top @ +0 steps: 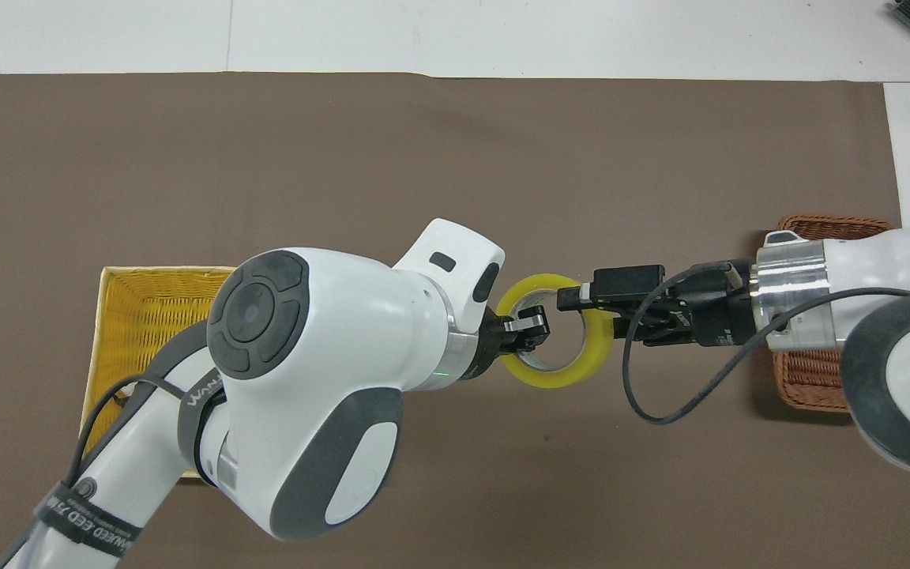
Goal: Move tape to another basket
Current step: 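Grasp the tape with the right gripper and open the left gripper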
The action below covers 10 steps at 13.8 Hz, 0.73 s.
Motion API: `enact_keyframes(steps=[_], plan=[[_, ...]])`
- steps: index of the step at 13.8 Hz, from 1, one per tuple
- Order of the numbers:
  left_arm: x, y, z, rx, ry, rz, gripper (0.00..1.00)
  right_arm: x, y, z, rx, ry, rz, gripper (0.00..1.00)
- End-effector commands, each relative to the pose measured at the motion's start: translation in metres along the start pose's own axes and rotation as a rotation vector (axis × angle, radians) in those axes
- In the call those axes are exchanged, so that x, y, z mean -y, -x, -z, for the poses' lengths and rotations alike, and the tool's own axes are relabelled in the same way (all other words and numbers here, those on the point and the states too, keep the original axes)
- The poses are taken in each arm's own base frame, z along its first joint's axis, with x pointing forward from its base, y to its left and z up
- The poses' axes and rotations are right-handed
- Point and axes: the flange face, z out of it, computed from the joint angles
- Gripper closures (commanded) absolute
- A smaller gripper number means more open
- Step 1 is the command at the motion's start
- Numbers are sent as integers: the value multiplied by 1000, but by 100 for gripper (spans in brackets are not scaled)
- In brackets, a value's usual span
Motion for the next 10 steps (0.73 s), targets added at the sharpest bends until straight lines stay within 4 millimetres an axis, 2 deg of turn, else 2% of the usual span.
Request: enact_keyframes(steps=[1, 2, 3, 4, 6, 7, 8, 9, 10], plan=[[-12, 7, 4, -10, 42, -7, 100, -3, 3, 2, -3, -26, 1, 0], [-13, 8, 3, -9, 43, -14, 100, -3, 3, 1, 2, -26, 4, 35], [-14, 8, 4, -19, 52, -17, 100, -3, 3, 1, 4, -26, -2, 74], [-15, 8, 4, -24, 57, -19, 100, -3, 3, 2, 3, -26, -28, 100], [-15, 7, 3, -24, 57, -18, 100, -1, 3, 1, 6, -26, -96, 100], [-14, 6, 2, -24, 56, -17, 81, -1, 3, 1, 6, -25, -96, 100], [-14, 5, 4, -25, 58, -17, 28, -1, 3, 1, 6, -25, -96, 100], [-14, 5, 3, -25, 58, -14, 0, -1, 2, 1, 2, -23, -96, 100], [-15, 9, 6, -24, 63, -15, 0, -3, 1, 1, -3, -11, -100, 100]])
